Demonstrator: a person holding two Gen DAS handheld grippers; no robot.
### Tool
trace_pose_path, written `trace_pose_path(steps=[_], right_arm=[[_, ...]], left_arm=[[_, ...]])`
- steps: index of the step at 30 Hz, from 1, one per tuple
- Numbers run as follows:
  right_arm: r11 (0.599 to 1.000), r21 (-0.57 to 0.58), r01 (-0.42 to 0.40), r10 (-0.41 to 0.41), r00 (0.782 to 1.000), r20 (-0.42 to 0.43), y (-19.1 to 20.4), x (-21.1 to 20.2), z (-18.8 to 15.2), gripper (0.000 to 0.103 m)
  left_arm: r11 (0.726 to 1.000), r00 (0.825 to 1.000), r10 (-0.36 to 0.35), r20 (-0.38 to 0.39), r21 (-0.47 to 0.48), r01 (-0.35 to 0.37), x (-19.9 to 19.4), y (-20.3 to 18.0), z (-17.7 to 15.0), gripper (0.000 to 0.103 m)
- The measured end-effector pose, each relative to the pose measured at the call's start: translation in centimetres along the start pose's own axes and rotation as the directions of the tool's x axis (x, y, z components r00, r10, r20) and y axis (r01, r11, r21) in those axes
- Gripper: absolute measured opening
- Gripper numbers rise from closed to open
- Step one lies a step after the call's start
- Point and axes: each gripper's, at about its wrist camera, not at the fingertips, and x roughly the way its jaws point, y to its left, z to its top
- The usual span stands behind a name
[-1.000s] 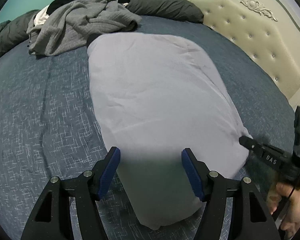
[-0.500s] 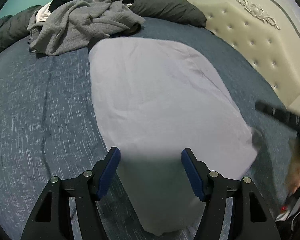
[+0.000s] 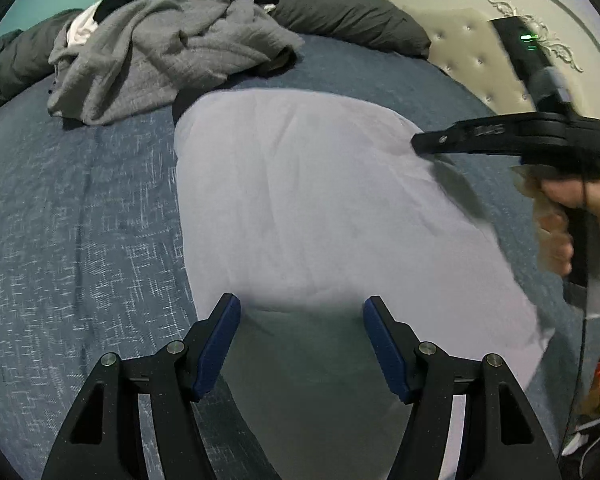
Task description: Fold clothes
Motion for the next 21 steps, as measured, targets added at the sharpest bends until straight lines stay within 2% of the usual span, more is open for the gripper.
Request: trace_pose_path(steps=[4, 8, 11, 13, 16, 18, 21], right_arm=[[0.999, 0.014, 0.043, -0.041, 0.993, -0.108, -0.8, 4.2, 0.0, 0.008], [0.999, 0.038, 0.028, -0.023, 0.992, -0.125, -1.3, 4.5, -0.3, 0.008], [0.999, 0.036, 0.004, -0.001, 0.997, -0.081, -1.4, 0.7, -1.3, 0.008], [0.999, 0.021, -0.035, 0.035, 0.999, -0.041, -1.4, -3.1, -3.5, 0.008], [0.996, 0.037, -0.086, 0.086, 0.996, -0.020, -1.7, -6.5, -7.6, 0.008], [0.995, 0.025, -0.097, 0.098, 0.995, -0.027, -1.5, -7.9, -10.8, 0.008], [0.995, 0.043, -0.092, 0.095, 0.993, -0.067, -1.7, -7.1, -14.6, 0.008]], left_arm=[[1.000, 1.000, 0.011, -0.008, 0.002, -0.011, 1.0, 0.3, -0.5, 0.068], [1.000, 1.000, 0.018, -0.009, -0.014, -0.018, 0.7, 0.2, -0.6, 0.068], [0.999, 1.000, 0.019, -0.001, -0.031, -0.019, -0.9, 0.2, -0.7, 0.068], [0.999, 1.000, 0.021, 0.001, -0.045, -0.020, -2.0, 0.1, -1.2, 0.068], [0.998, 1.000, 0.024, -0.005, -0.053, -0.024, -2.7, -0.4, -2.3, 0.068], [0.998, 0.999, 0.023, -0.023, -0.058, -0.024, -2.9, -0.9, -3.2, 0.068], [0.998, 0.998, 0.037, -0.053, -0.049, -0.040, -2.7, -2.0, -4.9, 0.068]])
